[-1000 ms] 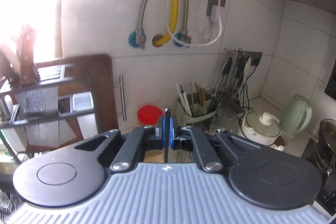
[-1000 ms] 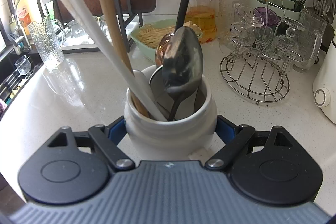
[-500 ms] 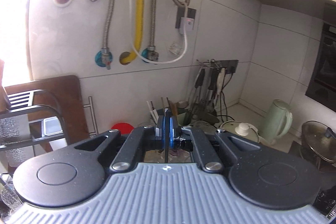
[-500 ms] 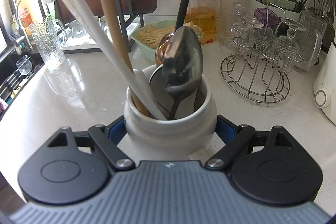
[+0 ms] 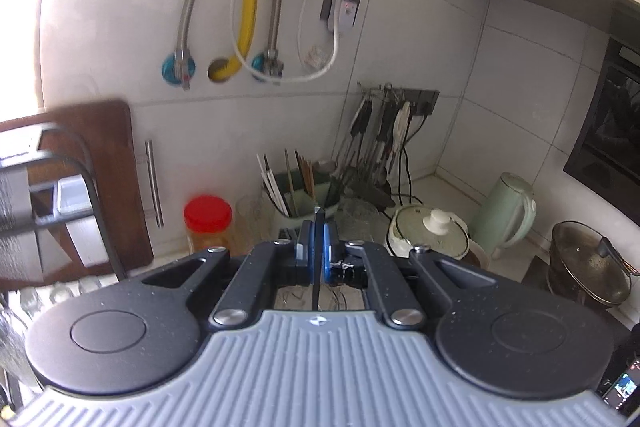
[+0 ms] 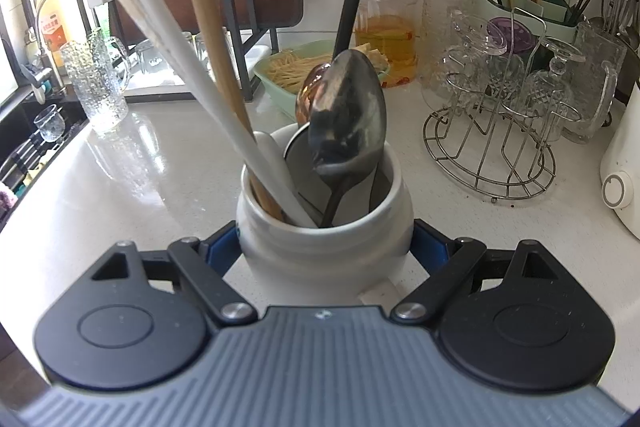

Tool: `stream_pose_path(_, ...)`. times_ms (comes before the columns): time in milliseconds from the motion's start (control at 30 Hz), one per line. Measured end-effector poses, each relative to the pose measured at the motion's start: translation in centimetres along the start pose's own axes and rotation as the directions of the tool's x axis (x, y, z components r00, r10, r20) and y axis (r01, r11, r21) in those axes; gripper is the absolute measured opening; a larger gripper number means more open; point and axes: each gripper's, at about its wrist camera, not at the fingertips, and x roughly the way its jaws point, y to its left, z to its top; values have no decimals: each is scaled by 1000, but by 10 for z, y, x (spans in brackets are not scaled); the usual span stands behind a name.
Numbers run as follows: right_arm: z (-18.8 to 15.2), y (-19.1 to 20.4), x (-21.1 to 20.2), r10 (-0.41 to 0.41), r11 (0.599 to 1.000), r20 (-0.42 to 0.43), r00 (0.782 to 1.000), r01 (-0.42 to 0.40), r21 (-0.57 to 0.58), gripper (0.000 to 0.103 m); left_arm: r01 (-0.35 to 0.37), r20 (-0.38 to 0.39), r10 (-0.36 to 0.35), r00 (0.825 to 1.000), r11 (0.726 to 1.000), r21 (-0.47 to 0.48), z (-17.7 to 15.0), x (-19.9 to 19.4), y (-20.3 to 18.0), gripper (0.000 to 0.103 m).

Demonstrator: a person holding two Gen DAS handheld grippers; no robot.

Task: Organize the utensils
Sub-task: 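Lower the black chopstick into the mug held by the right tool, then open the left tool to release the black chopstick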

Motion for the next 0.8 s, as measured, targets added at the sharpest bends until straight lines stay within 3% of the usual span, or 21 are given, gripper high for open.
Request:
stream_pose_path(567,-1,0,0,9,1000,7,1000,-9,-4,91,-13,-163,10,987,1000,-16,-55,59,1,5)
stream_pose_path(800,-1,-1,0,8,1000,7,1000,-8,-3,91,-3,-279,-7,960,999,-36,-78,89,4,5)
